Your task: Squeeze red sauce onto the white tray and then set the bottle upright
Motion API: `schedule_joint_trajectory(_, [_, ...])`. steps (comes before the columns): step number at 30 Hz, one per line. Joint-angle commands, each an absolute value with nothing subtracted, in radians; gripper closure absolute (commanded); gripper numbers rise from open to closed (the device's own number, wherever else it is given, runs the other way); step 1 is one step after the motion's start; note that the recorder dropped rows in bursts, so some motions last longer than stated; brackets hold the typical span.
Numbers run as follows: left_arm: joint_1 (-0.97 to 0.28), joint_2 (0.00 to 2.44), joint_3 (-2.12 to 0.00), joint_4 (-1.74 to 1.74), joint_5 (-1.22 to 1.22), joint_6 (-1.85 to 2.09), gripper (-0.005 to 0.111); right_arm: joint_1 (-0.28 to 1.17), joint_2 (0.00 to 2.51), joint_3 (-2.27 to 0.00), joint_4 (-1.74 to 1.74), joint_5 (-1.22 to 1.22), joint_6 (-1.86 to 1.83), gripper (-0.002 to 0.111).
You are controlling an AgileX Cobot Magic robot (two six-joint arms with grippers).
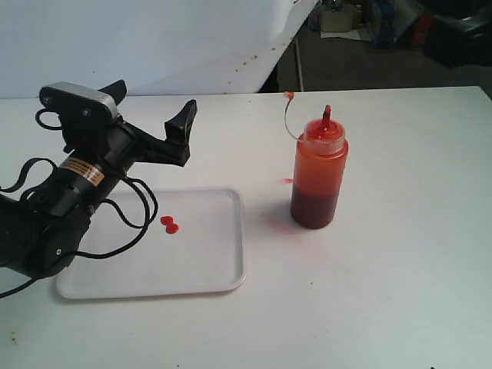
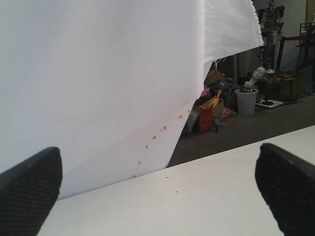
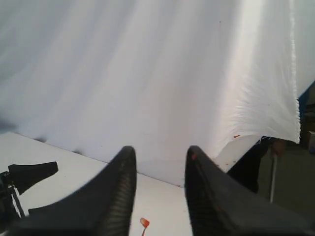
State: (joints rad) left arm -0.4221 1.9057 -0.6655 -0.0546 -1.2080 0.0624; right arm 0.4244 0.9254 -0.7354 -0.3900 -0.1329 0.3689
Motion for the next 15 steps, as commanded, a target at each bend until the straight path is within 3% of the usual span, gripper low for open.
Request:
schedule_joint_trajectory(1, [-0.418,1.907,-0.669,-0.042,-1.221,0.062,0.002,0.419,0.845,-0.735,-0.426,0.0,0.364,0.102])
schedule_joint_trajectory(2, [-0.418,1.907,-0.669,-0.042,-1.221,0.062,0.002,0.419,0.833,-0.735,-0.435,0.012,0.364,0.108])
schedule_joint_trajectory(15, [-0.418,1.816,-0.628,-0.042,-1.221,0.064,0.002,0.419,0.692,-0.735,-0.456,0.164,0.337,0.108])
